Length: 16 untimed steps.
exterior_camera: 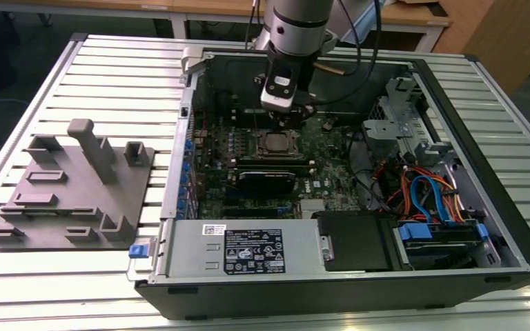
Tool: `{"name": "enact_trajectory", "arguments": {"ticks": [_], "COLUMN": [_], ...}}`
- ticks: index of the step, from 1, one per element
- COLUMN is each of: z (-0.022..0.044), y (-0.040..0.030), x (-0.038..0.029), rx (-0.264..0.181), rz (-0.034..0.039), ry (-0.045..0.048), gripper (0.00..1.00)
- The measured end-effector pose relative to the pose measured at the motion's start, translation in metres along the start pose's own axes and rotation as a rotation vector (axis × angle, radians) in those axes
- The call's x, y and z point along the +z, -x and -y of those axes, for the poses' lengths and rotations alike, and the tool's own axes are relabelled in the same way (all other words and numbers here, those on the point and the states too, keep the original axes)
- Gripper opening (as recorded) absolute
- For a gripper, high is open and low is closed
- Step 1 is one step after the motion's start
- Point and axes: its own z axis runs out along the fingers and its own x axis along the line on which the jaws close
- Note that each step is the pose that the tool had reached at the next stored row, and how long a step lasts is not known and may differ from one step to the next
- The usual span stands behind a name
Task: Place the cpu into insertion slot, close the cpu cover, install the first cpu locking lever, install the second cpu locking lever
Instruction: 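Install the first cpu locking lever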
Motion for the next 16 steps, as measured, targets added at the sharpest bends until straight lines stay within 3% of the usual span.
{"name": "enact_trajectory", "arguments": {"ticks": [5, 13, 16], "z": [0.0005, 0.0046, 0.0049], "y": [-0.0004, -0.0019, -0.002], "x": [0.0, 0.0005, 0.0006], "rx": [-0.077, -0.088, -0.117], "rz": [0.0019, 0.0021, 0.0029], "ry": [-0.0015, -0.0014, -0.0022], "gripper": [0.1, 0.1, 0.1]}}
